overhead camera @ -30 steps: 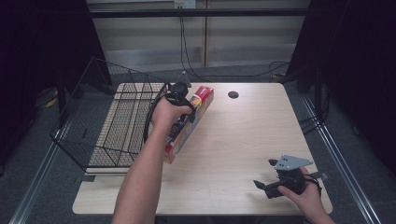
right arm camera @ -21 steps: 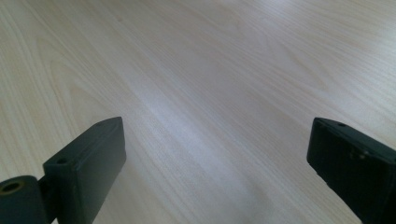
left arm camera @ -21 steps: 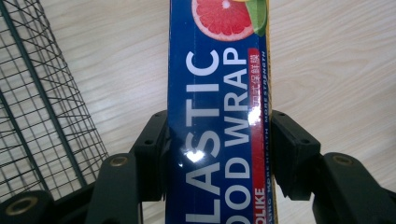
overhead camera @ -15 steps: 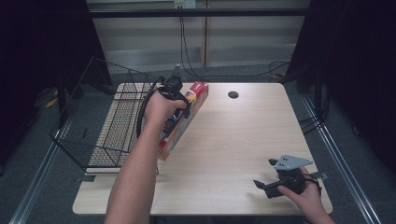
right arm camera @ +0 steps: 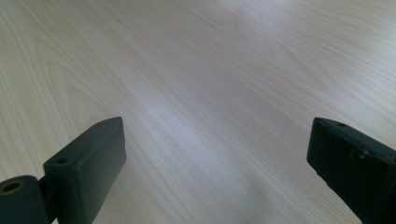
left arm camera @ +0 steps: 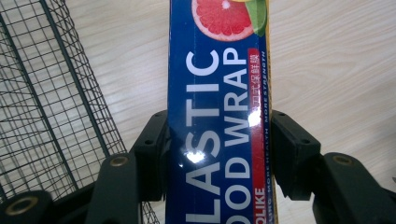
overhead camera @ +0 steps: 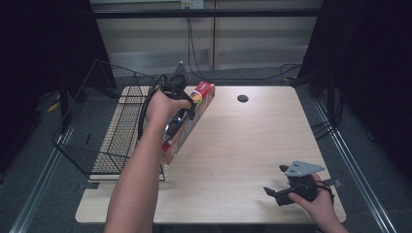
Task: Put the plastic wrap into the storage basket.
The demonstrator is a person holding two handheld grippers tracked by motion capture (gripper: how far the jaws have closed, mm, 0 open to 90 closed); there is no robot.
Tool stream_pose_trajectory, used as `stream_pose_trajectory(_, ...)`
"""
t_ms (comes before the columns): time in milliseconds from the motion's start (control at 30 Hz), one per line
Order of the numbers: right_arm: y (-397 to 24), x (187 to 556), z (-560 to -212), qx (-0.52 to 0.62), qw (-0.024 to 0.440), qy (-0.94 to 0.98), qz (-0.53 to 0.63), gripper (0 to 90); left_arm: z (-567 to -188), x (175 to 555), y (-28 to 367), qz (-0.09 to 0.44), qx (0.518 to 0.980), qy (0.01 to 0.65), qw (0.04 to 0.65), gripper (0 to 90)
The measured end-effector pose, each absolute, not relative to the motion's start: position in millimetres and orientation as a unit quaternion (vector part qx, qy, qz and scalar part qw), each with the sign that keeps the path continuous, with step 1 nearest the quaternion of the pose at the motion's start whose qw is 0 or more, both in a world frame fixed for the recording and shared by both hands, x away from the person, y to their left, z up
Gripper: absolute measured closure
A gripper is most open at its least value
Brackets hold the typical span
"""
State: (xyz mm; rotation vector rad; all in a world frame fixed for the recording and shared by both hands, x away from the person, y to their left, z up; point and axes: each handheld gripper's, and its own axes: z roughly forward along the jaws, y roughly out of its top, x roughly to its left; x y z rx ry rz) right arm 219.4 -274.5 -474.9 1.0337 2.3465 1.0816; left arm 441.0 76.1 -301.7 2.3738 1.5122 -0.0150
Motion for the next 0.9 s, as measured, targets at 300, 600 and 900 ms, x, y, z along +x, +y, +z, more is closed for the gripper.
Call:
stream_pose_trajectory(300,-274,219,-475,0.365,0.181,0.831,0.379,4.5,-290,438,84,-0.003,0.824,0.541,0.169,45.9)
stream_pose_trajectory(600,-275,218,-475,0.365,0.179,0.831,0.380,4.5,-280,436,99,-0.001,0.819,0.549,0.166,45.9)
stream_pose_trajectory(900,-274,218,-475,0.365,0.181,0.830,0.380,4.5,-271,433,116,0.011,0.811,0.562,0.163,45.9)
